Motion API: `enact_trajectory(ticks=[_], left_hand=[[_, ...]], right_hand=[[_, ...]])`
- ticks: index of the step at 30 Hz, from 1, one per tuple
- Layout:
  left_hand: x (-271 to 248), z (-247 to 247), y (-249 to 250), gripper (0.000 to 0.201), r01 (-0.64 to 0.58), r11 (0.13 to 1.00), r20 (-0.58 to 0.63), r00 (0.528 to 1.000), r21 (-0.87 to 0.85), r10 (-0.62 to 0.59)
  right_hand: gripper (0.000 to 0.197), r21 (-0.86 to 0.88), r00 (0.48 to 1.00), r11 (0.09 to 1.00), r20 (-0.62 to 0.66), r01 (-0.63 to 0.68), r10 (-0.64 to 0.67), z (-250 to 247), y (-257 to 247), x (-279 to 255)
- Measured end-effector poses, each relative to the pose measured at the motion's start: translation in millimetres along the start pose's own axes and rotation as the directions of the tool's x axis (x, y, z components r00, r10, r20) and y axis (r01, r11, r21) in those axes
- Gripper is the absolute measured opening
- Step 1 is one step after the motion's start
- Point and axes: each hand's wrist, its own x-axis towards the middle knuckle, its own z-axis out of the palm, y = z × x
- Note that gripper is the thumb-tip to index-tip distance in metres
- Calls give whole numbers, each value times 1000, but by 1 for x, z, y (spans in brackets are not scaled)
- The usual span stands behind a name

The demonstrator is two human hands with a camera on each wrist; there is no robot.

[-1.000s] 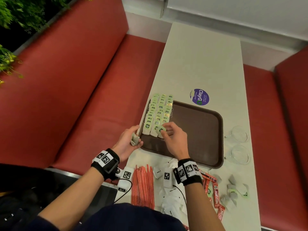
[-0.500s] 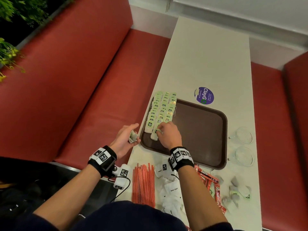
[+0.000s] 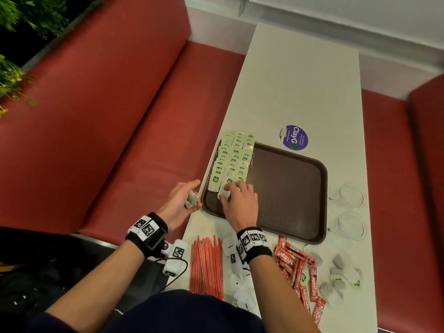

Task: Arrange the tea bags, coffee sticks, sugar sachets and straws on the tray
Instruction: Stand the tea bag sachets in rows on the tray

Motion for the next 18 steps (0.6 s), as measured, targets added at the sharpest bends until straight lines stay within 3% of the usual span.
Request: enact_trajectory(ticks=[10, 18], left_hand=[[-1, 2, -3, 32, 11, 1000, 53, 999, -15, -11], [-5, 4, 0, 20, 24, 998, 137, 991, -61, -15]], right_hand=[[31, -72, 1000, 997, -15, -17, 16, 5, -4, 7], [28, -67, 999, 998, -27, -20, 19, 7, -9, 17]])
